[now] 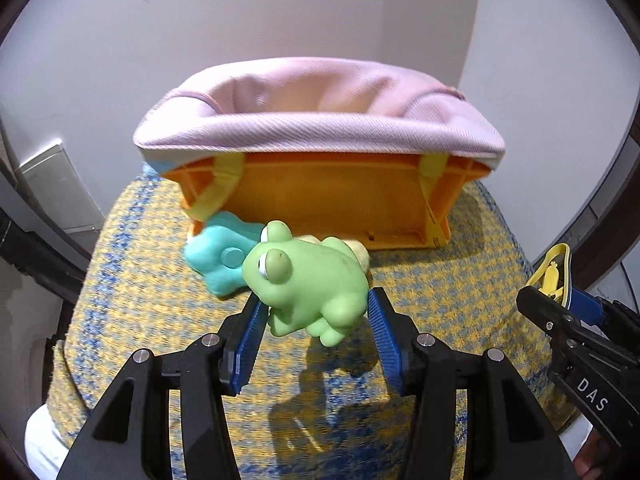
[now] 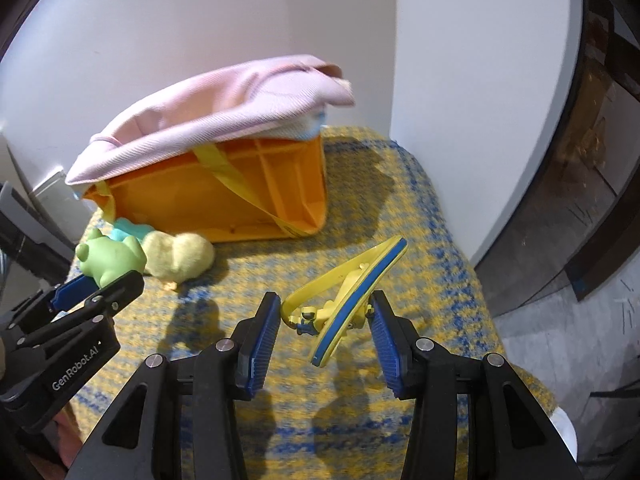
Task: Organize objects
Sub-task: 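Carry frog and yellow-blue toy over the basket and open both tools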
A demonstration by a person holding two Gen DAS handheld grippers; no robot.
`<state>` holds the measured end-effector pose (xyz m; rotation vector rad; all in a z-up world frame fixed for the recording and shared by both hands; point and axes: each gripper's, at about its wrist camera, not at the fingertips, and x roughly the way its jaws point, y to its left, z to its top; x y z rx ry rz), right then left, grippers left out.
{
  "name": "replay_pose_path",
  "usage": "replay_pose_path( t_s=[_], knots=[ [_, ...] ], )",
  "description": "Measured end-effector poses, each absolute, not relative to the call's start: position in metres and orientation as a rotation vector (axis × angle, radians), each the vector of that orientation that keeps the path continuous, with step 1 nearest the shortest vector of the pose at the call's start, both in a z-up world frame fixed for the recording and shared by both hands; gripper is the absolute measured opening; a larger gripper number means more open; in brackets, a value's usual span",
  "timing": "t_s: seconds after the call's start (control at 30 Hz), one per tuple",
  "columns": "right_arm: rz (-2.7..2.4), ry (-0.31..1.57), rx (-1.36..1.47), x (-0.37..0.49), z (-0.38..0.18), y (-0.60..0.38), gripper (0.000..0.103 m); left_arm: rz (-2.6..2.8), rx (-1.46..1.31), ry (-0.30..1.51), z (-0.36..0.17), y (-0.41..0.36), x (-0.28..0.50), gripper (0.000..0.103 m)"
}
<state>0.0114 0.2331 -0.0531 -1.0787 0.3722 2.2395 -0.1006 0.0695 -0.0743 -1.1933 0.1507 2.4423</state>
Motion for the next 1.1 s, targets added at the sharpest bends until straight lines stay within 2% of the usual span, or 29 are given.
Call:
replay_pose_path(
  t_s=[0.5,1.1],
  knots=[
    [2.348,0.279,-0.987,-0.022,0.013,0.205,0.046,2.481,-1.111,0.094,-0.013,0.039,-0.127,0.051],
    [2.421,0.209,-0.897,-0.067,0.068,0.221,0.046,2.501,-1.029,0.072,0.043,0.047,-0.173,0.051]
  ],
)
